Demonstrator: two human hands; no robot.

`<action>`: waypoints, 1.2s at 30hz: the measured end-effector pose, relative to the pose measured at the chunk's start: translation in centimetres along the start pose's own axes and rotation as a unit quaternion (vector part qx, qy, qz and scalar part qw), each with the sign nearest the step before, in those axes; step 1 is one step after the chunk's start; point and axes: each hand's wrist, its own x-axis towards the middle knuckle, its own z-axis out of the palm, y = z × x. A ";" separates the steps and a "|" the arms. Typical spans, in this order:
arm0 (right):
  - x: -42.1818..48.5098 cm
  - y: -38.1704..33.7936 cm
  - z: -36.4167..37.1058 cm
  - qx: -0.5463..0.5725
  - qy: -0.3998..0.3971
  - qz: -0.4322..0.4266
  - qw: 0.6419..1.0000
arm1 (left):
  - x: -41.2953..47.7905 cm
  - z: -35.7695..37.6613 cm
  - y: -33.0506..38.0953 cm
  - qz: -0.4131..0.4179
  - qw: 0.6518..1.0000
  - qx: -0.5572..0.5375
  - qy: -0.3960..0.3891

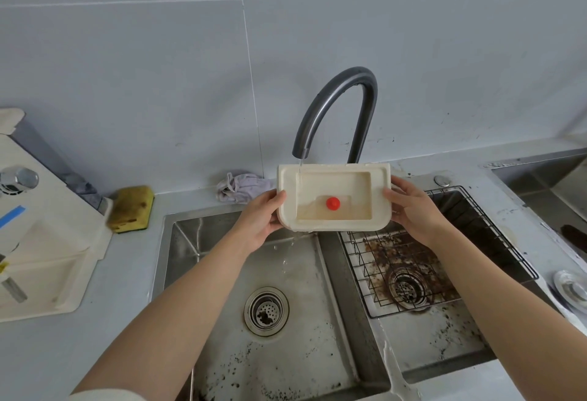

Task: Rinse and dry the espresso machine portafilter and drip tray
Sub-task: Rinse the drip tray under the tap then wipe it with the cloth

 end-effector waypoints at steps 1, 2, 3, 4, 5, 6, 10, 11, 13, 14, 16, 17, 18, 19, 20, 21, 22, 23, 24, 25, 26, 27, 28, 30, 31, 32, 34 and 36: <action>0.0 0.1 0.0 0.001 -0.001 -0.002 1.000 | 0.0 -0.1 0.0 0.002 1.000 -0.001 0.000; 0.0 0.1 0.1 0.002 -0.001 -0.005 1.000 | 0.0 -0.1 0.0 0.005 1.000 -0.001 0.000; 0.0 0.2 0.1 0.004 0.000 -0.007 1.000 | 0.0 -0.2 0.0 0.007 1.000 -0.002 0.000; 0.0 0.2 0.2 0.005 0.000 -0.008 1.000 | -0.1 -0.2 0.0 0.010 1.000 -0.004 0.000; 0.0 0.2 0.2 0.004 -0.001 -0.010 1.000 | -0.1 -0.3 0.0 0.011 1.000 -0.005 0.000; 0.0 0.2 0.3 0.002 -0.003 -0.011 1.000 | -0.1 -0.3 0.0 0.012 1.000 -0.005 0.001; -0.1 0.3 0.7 -0.006 -0.011 -0.003 1.000 | -0.3 -0.7 -0.2 0.007 1.000 0.001 0.009; -0.1 0.4 0.8 -0.010 -0.012 0.002 1.000 | -0.4 -0.8 -0.3 0.003 1.000 0.003 0.010; 0.0 0.6 1.0 -0.016 -0.013 0.013 1.000 | -0.7 -1.1 -0.6 -0.005 1.000 0.005 0.012; 0.0 0.7 1.1 -0.019 -0.015 0.019 1.000 | -0.9 -1.2 -0.8 -0.008 1.000 0.005 0.012; -0.1 0.9 1.3 -0.028 -0.019 0.029 0.999 | -1.1 -1.5 -1.2 -0.014 1.000 0.002 0.012; -0.2 1.0 1.4 -0.034 -0.020 0.033 0.999 | -1.2 -1.6 -1.4 -0.019 1.000 0.001 0.012; -0.2 1.0 1.5 -0.039 -0.020 0.035 0.998 | -1.3 -1.7 -1.5 -0.023 1.000 0.000 0.014; -0.3 1.1 1.6 -0.043 -0.020 0.037 0.998 | -1.4 -1.8 -1.6 -0.026 1.000 0.001 0.017; -0.3 1.2 1.6 -0.043 -0.019 0.041 0.998 | -1.5 -1.9 -1.8 -0.030 0.999 0.001 0.020; -0.3 1.3 1.7 -0.042 -0.018 0.045 0.998 | -1.6 -2.0 -1.9 -0.034 0.999 0.002 0.024; -0.3 1.4 1.7 -0.040 -0.017 0.049 0.998 | -1.6 -2.1 -2.0 -0.039 0.999 0.002 0.028; -0.3 1.5 1.7 -0.040 -0.017 0.053 0.998 | -1.7 -2.1 -2.2 -0.043 0.999 0.001 0.031; -0.3 1.6 1.8 -0.043 -0.018 0.057 0.997 | -1.8 -2.2 -2.3 -0.046 0.998 0.001 0.034; -0.3 1.7 1.9 -0.049 -0.021 0.060 0.997 | -1.9 -2.3 -2.4 -0.049 0.998 0.001 0.037; -0.3 1.9 2.1 -0.055 -0.023 0.063 0.996 | -2.0 -2.4 -2.5 -0.051 0.998 0.001 0.040; -0.2 2.0 2.2 -0.060 -0.024 0.065 0.996 | -2.1 -2.5 -2.6 -0.053 0.998 0.001 0.043; -0.2 2.1 2.4 -0.061 -0.025 0.067 0.996 | -2.2 -2.7 -2.6 -0.054 0.997 0.000 0.046; -0.1 2.3 2.7 -0.061 -0.029 0.071 0.995 | -2.5 -3.0 -2.7 -0.056 0.997 -0.001 0.052; -0.1 2.4 2.8 -0.063 -0.032 0.073 0.995 | -2.6 -3.1 -2.7 -0.057 0.997 -0.001 0.055; -0.1 2.5 2.9 -0.065 -0.036 0.075 0.994 | -2.6 -3.2 -2.7 -0.059 0.997 -0.002 0.058; 0.0 2.7 3.2 -0.068 -0.041 0.077 0.994 | -2.8 -3.5 -2.8 -0.062 0.996 -0.002 0.063; 0.1 2.8 3.5 -0.070 -0.044 0.079 0.993 | -3.0 -3.8 -2.9 -0.063 0.996 -0.001 0.067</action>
